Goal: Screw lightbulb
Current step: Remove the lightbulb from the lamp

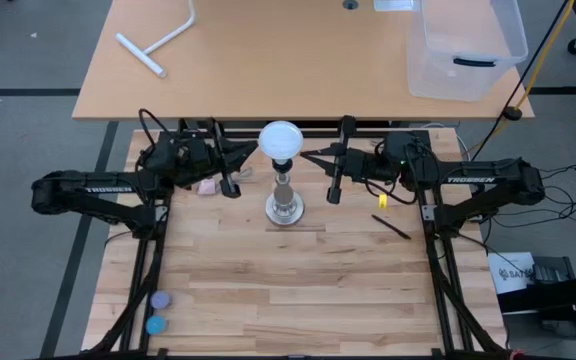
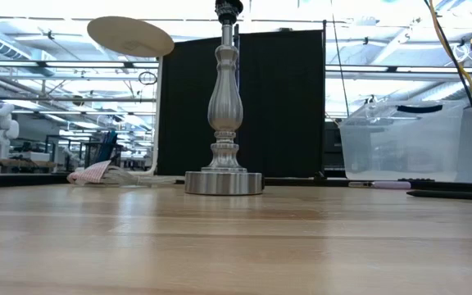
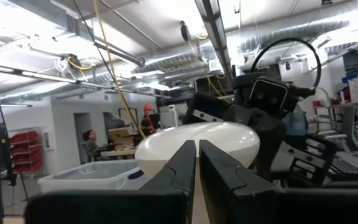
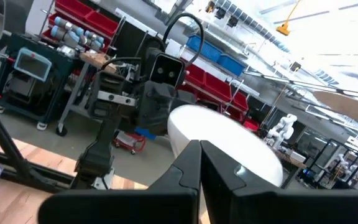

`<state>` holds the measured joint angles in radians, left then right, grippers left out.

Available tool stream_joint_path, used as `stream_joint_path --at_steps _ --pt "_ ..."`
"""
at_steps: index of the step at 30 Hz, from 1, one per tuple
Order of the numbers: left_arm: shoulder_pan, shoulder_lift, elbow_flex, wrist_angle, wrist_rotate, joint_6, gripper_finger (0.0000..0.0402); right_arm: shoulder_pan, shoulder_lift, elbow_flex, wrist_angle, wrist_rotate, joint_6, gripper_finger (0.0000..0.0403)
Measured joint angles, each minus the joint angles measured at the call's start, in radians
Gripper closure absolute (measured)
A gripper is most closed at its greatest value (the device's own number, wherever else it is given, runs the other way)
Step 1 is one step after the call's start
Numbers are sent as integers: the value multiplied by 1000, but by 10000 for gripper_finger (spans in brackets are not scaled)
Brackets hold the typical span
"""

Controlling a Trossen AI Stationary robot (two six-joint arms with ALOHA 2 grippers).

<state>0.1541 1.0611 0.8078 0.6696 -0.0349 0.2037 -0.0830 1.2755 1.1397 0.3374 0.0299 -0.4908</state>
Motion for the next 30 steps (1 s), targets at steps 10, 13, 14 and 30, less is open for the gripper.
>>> stream_joint_path --at_steps 10,13,14,30 --pt "-25 7 0 14 0 9 376 -6 0 0 37 27 17 403" --pt "-35 19 0 33 0 12 376 -10 0 0 40 28 24 403" --pt "-39 22 0 37 0 13 376 -13 0 0 40 28 31 403" --pt "-93 120 66 -2 0 21 376 -28 -1 0 34 52 37 403"
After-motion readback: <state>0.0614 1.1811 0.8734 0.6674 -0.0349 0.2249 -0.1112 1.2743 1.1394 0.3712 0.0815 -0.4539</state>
